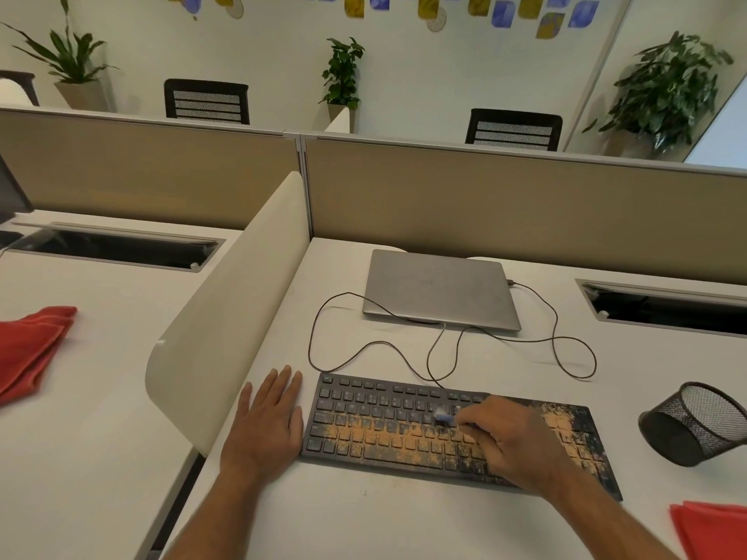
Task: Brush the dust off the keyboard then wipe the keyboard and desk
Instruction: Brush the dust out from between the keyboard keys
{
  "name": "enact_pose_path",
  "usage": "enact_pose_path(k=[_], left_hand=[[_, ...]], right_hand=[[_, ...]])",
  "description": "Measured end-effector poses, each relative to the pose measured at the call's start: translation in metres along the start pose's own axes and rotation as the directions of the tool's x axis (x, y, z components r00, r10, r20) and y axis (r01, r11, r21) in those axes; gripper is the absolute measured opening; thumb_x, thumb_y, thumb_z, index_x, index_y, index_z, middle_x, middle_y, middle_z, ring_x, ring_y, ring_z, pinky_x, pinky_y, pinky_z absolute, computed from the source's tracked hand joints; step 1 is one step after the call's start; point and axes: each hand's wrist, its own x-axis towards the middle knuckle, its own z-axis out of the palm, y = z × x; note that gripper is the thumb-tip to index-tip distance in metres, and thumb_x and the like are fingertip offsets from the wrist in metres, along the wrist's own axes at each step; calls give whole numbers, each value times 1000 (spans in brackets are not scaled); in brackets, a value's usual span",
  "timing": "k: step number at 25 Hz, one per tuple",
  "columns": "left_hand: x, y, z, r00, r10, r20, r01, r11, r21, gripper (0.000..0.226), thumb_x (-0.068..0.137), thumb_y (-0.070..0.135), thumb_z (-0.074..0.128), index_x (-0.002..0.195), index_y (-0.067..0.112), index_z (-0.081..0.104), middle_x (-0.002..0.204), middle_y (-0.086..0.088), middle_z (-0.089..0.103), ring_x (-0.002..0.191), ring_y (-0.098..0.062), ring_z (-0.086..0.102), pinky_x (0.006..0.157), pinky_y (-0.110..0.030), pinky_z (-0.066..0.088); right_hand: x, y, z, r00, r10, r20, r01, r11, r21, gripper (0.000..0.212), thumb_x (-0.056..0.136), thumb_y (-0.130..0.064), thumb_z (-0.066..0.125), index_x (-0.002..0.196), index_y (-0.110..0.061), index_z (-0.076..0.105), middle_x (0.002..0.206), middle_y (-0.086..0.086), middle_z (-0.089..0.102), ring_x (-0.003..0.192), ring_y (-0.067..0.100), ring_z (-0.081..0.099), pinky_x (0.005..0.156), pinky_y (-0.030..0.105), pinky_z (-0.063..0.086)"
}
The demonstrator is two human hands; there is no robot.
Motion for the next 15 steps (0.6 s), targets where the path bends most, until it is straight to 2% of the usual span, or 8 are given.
enact_pose_path(k=[3,5,7,9,11,13,15], left_hand=[[0,0,1,1000,-1,-6,1,1000,-7,72,92,47,4,159,24,16,166,8,10,153,-9,0,124,-40,-6],[0,-1,1,1000,-2,-6,2,1000,1,72,92,47,4,159,24,16,166,8,10,153,-9,0,123,-39,-7],[0,-1,1,1000,-1,-8,1,1000,5,72,92,46,3,159,24,17,166,7,11,153,-9,1,123,-39,-7],[0,-1,0,1000,0,-4,0,1000,6,73,92,47,3,159,24,16,166,8,10,153,-9,0,123,-39,-7],[-1,-1,0,1000,1,0,-1,1000,2,73,91,47,1,160,24,14,166,8,8,153,-9,-2,124,-40,-7],[0,0,0,1000,1,4,-1,1000,4,73,91,47,1,160,25,13,166,8,7,153,-8,-3,124,-41,-7],[0,0,0,1000,0,-2,0,1000,1,73,92,47,2,160,24,15,166,8,8,153,-9,-2,124,-40,-6]], right_hand=[[1,4,-4,996,67,-55,-63,996,66,12,83,-21,63,93,-25,68,78,-17,63,70,-3,50,54,18,46],[3,5,-5,993,92,-72,-89,995,51,15,88,-29,57,97,-24,68,79,-15,64,70,0,51,54,20,48],[3,3,-2,999,32,-7,-32,999,-15,19,89,-34,51,98,-28,66,80,-17,64,69,1,52,53,21,48],[0,2,-2,999,15,41,-15,1000,-3,14,88,-31,55,97,-30,66,78,-19,61,69,1,51,52,20,47],[-1,6,-5,996,84,-11,-83,994,69,14,85,-26,60,96,-28,67,79,-21,60,69,0,52,54,19,47],[-1,12,-9,986,150,-74,-143,985,93,19,87,-32,55,99,-25,69,80,-18,63,71,2,56,56,23,50],[-2,15,-9,989,124,-82,-118,990,74,28,89,-36,50,103,-22,70,86,-13,69,75,2,60,61,24,53]])
